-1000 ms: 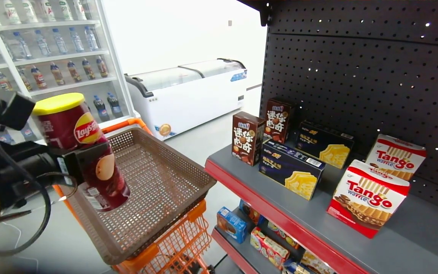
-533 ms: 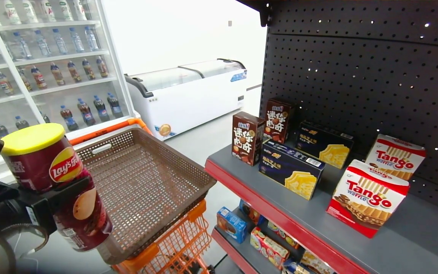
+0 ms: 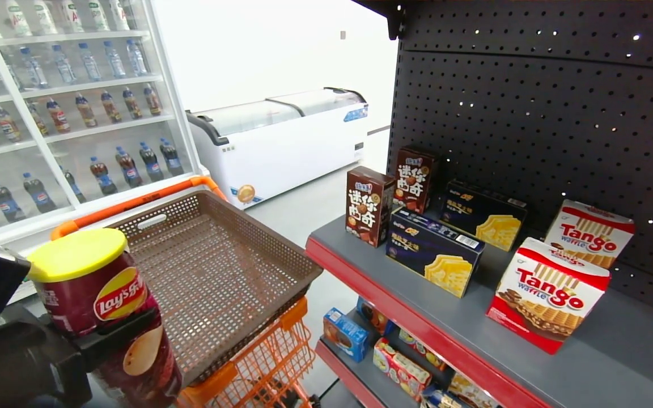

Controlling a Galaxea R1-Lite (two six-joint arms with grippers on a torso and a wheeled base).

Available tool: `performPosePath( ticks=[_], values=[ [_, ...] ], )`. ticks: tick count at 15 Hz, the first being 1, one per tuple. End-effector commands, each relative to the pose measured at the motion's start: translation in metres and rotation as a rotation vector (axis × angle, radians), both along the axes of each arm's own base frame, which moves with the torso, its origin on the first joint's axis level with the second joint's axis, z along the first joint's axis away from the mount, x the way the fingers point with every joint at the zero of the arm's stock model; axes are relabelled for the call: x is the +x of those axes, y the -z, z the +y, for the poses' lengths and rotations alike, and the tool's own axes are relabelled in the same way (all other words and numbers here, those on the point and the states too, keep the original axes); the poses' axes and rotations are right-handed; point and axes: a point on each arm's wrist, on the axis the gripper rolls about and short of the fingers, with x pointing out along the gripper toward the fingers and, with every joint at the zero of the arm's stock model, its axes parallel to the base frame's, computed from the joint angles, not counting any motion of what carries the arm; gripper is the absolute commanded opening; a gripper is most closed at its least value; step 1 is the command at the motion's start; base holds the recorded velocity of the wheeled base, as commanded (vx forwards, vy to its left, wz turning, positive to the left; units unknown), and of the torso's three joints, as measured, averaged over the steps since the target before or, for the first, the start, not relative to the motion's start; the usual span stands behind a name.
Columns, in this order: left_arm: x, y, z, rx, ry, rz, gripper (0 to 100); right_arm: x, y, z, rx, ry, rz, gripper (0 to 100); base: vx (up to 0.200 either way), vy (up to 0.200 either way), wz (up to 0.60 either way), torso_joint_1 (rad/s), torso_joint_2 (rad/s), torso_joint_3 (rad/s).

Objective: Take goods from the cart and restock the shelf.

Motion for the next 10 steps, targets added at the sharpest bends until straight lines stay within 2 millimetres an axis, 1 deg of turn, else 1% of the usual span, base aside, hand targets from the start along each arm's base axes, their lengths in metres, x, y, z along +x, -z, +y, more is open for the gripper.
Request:
performPosePath(
  ticks=[1,6,8,10],
  values=[
    [-0.004,0.000,-0.003,-0.019,0.085,-0.015,0,0.000,0.000,0.000,0.000,-0.001,-0.001,100,0.000,0.000,0.00,0.000,0.00,0.000],
    [-0.004,0.000,-0.007,-0.017,0.179,-0.025,0,0.000,0.000,0.000,0.000,-0.001,-0.001,100,0.000,0.000,0.00,0.000,0.00,0.000],
    [0.003,0.002,-0.010,-0.021,0.215,0.001,0,0.000,0.000,0.000,0.000,-0.002,-0.001,100,0.000,0.000,0.00,0.000,0.00,0.000],
    [0.006,0.000,-0.013,-0.029,0.259,-0.006,0,0.000,0.000,0.000,0.000,-0.002,-0.001,100,0.000,0.000,0.00,0.000,0.00,0.000]
  ],
)
